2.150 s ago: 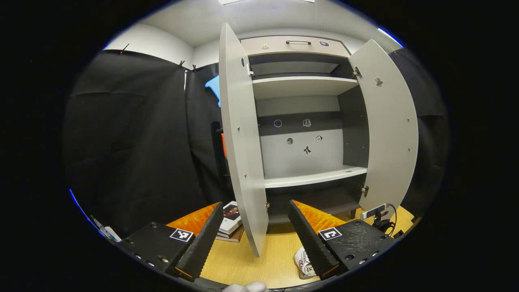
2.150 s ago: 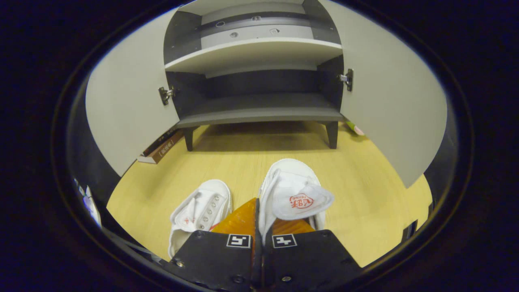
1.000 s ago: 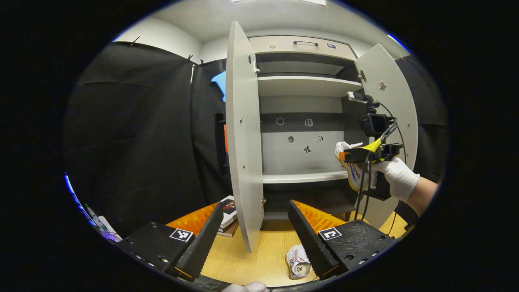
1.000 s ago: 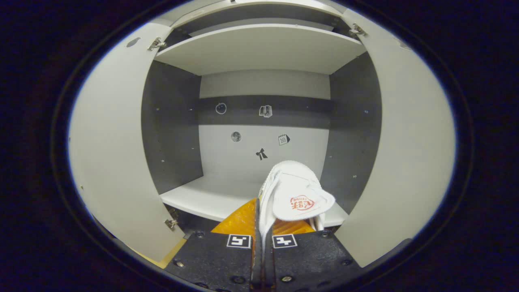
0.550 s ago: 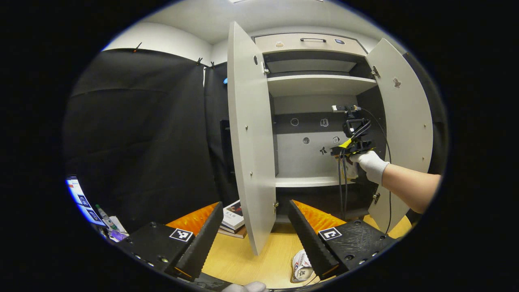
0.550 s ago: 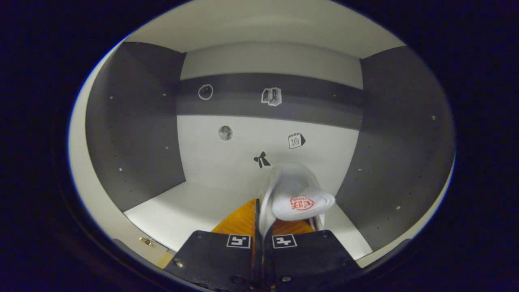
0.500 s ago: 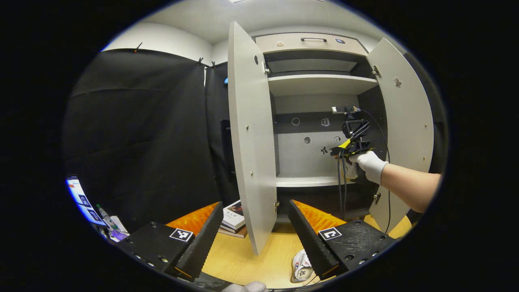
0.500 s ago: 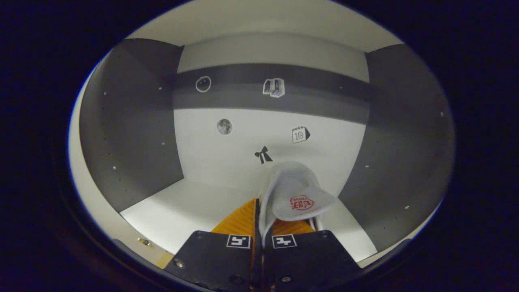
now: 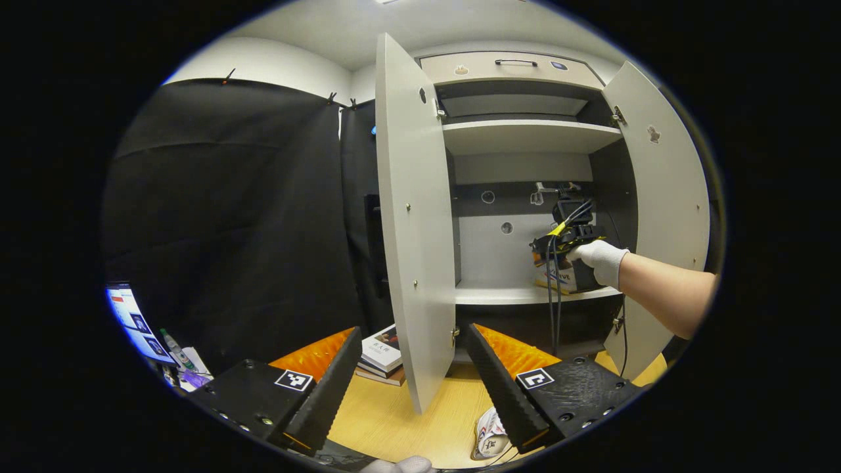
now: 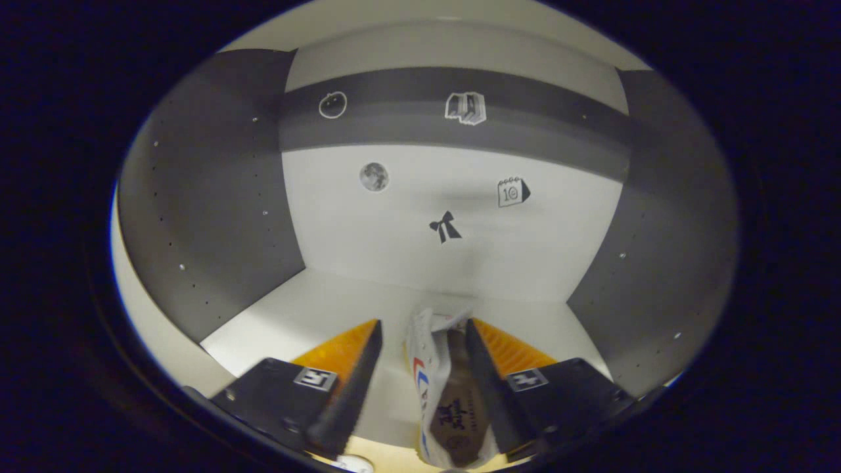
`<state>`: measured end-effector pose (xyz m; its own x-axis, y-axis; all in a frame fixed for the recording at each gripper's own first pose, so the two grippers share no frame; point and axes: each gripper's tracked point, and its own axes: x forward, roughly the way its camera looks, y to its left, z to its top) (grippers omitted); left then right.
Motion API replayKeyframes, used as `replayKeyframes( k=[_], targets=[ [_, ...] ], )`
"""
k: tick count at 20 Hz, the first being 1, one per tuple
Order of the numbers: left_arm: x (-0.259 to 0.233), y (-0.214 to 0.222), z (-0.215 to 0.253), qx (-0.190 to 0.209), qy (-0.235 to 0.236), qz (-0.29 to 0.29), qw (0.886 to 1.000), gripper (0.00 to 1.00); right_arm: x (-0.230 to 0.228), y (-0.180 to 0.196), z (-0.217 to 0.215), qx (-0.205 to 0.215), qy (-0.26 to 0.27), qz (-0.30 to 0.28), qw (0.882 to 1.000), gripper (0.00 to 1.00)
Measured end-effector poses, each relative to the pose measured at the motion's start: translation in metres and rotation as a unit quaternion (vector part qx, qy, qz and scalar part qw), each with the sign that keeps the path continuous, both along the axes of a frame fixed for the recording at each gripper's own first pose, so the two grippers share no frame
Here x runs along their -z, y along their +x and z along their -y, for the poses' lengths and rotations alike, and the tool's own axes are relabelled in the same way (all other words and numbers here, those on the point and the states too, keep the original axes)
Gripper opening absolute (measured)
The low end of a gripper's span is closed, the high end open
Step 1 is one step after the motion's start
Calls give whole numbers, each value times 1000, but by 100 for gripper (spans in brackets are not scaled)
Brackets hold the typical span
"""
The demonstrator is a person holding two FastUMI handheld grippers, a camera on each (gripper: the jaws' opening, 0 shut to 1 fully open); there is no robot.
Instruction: Grab one shoe with the right hand and put it into the shoe cabinet, grab the other shoe with the left hand and put it into the shoe cabinet; then close the right door with the right hand and the left door with the left hand.
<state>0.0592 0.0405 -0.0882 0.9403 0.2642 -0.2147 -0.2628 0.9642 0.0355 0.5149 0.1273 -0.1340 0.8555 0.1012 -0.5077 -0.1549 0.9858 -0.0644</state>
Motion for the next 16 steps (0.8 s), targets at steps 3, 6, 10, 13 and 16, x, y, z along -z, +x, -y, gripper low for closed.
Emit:
replayKeyframes(
  k=[3,6,10,13,16],
  targets=[
    [-2,1,0,8,2,6,1000,96,-7,-11,6,6,5,1,1000,100],
    [-6,-2,-1,17,7,12,1000,96,-15,-23,19,20,19,16,1000,100],
    [-2,-5,-2,33,10,11,999,96,-43,-64,32,27,40,64,997,100],
    [5,-9,1,51,16,8,999,96,-69,-114,45,30,44,108,993,100],
    [24,-14,4,72,22,-4,997,100,-83,-184,52,26,59,146,987,100]
  ],
)
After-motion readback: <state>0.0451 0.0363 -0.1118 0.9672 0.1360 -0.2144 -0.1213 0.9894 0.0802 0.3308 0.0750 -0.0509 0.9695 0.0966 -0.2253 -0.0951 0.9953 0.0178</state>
